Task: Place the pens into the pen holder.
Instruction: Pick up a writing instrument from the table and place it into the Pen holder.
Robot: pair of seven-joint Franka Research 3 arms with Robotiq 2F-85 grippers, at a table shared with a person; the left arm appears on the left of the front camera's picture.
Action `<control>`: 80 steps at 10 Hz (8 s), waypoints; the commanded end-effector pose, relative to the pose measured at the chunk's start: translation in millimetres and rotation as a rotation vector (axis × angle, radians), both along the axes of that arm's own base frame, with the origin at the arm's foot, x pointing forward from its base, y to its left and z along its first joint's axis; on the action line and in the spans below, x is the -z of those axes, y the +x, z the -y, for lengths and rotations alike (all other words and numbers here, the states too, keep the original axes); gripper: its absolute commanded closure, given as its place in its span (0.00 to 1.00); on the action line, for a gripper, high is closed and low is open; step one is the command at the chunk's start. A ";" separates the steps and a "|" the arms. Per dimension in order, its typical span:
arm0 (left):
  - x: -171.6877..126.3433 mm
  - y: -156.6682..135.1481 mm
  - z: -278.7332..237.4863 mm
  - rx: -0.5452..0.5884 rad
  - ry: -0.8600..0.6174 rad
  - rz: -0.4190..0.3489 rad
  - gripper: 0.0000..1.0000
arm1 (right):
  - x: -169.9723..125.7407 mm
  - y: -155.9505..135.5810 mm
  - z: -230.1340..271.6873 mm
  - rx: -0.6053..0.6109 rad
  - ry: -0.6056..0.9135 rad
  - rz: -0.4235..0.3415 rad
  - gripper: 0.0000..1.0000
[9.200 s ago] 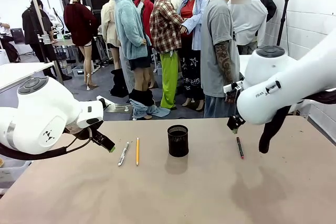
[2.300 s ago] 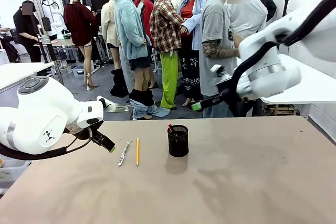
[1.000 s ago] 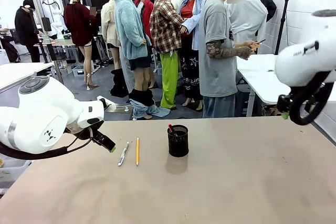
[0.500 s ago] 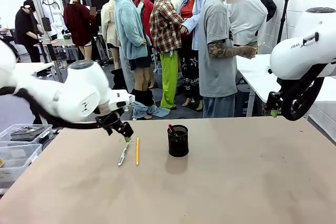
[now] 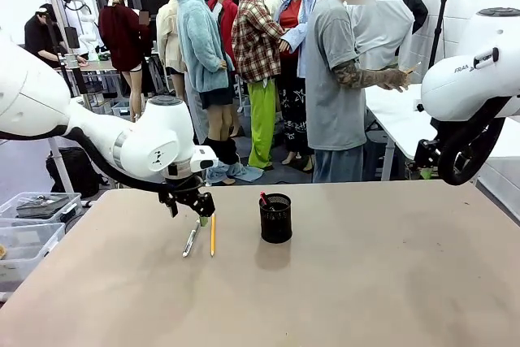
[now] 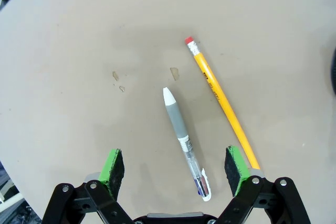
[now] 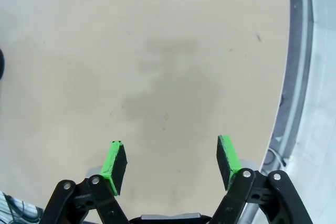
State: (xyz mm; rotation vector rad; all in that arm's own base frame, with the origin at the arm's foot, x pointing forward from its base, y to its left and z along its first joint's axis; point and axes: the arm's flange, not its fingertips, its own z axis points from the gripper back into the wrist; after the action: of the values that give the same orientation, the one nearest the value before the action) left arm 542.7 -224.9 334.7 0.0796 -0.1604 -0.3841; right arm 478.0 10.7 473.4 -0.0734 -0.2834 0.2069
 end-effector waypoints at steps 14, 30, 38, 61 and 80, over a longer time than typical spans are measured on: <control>33.4 1.3 -19.9 -0.057 -0.057 -0.118 1.00 | 2.0 -2.1 -1.5 0.013 -0.023 -0.004 0.14; -73.5 -49.3 24.7 0.618 -0.905 0.572 1.00 | 2.0 -2.1 -1.5 0.013 -0.023 -0.004 0.14; -46.4 -8.1 103.4 0.633 -0.856 0.633 1.00 | 2.0 -2.1 -1.5 0.013 -0.023 -0.004 0.14; -92.8 -71.5 44.0 0.526 -0.551 0.659 0.49 | 2.0 -2.1 -1.5 0.013 -0.023 -0.004 0.14; -165.2 -3.3 18.6 -0.009 -0.076 0.191 0.49 | 2.0 -2.1 -1.5 0.013 -0.023 -0.004 0.14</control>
State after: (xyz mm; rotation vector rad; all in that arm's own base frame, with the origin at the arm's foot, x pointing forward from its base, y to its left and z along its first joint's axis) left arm 508.4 -264.3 534.5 0.0504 -0.4027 -0.4123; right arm 477.6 11.0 473.0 -0.0675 -0.2827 0.2084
